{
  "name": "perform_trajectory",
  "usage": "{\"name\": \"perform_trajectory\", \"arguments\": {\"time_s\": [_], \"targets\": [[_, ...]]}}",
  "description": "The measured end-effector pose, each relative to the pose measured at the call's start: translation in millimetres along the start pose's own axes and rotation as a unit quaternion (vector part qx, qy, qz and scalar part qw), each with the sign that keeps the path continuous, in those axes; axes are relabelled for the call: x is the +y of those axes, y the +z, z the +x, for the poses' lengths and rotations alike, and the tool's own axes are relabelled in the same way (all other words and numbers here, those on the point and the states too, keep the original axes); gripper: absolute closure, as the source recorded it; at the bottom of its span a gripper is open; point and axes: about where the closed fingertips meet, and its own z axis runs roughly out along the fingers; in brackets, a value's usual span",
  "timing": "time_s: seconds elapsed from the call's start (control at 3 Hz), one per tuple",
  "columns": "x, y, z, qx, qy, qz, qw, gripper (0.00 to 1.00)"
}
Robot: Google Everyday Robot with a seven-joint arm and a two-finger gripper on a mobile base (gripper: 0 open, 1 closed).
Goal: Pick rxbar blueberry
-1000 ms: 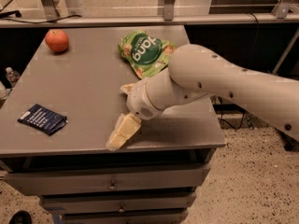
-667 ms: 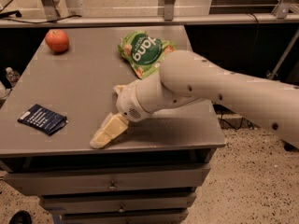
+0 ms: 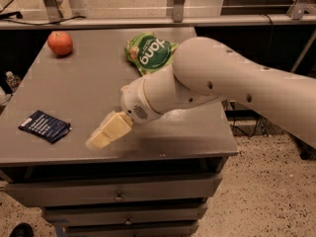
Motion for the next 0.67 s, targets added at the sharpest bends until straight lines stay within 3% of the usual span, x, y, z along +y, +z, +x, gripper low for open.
{"name": "perform_trajectory", "arguments": {"time_s": [0.33, 0.67], "targets": [[22, -1, -1, -0.012, 0.011, -0.014, 0.9998, 0.00], [46, 21, -1, -0.041, -0.003, -0.042, 0.9983, 0.00]]}}
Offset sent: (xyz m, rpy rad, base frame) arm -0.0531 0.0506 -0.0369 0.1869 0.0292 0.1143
